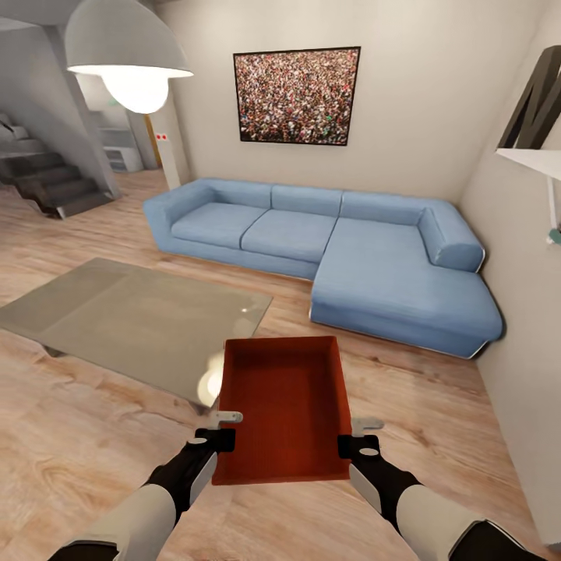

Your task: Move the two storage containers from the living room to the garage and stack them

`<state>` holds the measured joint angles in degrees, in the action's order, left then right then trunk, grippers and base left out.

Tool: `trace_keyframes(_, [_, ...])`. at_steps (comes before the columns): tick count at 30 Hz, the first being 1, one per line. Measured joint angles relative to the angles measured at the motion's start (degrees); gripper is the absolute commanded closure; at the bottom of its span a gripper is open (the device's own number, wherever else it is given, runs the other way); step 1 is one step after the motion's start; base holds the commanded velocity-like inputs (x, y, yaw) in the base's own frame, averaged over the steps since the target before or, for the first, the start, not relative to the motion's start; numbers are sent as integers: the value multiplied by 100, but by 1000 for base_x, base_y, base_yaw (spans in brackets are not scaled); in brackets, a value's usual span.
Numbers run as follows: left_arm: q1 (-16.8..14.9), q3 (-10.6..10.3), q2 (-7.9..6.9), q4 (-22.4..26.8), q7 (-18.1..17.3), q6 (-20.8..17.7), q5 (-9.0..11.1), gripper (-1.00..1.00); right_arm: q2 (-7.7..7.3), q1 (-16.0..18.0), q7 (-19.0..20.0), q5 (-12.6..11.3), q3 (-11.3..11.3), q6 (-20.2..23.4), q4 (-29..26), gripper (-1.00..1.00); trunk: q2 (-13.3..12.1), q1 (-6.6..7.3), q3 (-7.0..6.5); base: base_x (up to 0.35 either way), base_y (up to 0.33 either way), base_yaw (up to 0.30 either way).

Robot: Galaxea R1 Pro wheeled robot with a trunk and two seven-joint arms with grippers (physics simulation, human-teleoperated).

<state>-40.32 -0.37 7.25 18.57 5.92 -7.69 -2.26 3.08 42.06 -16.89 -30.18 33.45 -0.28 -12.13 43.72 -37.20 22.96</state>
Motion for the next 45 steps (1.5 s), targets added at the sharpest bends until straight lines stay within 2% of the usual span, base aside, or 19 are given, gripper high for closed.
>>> trace_keyframes(45, [0,8,0,3,-6,0,-13,100,0,0,-1,-13,8,-8,2,100,0,0,0,0,0,295])
